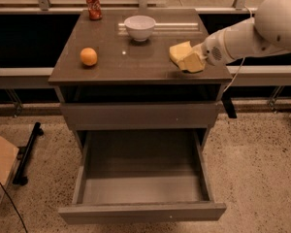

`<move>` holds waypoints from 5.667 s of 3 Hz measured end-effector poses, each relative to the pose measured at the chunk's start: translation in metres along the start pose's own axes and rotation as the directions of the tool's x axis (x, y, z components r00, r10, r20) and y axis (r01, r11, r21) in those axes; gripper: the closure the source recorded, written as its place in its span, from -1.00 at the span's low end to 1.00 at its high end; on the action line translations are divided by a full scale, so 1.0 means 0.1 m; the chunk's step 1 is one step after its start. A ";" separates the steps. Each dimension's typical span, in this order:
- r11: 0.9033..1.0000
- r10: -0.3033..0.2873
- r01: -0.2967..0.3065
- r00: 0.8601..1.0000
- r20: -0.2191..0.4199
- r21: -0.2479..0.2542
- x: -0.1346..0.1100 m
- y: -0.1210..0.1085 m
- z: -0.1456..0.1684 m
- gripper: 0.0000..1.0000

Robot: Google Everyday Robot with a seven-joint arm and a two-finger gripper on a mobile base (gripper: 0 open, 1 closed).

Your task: Place sponge into middle drawer

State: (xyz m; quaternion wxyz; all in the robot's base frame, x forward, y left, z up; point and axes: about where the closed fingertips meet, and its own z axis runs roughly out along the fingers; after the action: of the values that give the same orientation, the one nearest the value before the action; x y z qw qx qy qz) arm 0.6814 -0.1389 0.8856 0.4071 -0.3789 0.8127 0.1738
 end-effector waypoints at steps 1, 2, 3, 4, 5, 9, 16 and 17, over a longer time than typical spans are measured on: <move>0.982 -0.132 0.134 0.991 0.030 -0.134 0.12 0.51 -0.29 1.00; 0.958 -0.196 0.199 0.980 0.034 -0.205 0.37 0.90 -0.49 1.00; 0.950 -0.173 0.174 0.984 0.027 -0.257 0.75 1.20 -0.56 1.00; 0.956 -0.096 0.087 0.995 -0.018 -0.280 1.15 1.36 -0.42 1.00; 0.959 -0.011 -0.002 0.999 -0.045 -0.284 1.46 1.46 -0.17 1.00; 0.936 0.107 -0.134 0.989 -0.099 -0.327 2.04 1.66 0.59 1.00; 0.792 0.497 -0.551 0.832 -0.246 -0.263 3.89 1.98 2.11 0.68; 0.788 0.528 -0.574 0.816 -0.236 -0.223 3.96 1.96 2.23 0.21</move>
Offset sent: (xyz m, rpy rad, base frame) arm -0.1738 0.0080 -0.0149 -0.0344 -0.0234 0.4044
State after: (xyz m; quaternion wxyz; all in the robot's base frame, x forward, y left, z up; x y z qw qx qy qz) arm 0.5002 -0.0675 0.4306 0.2125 -0.1917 0.8844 0.3687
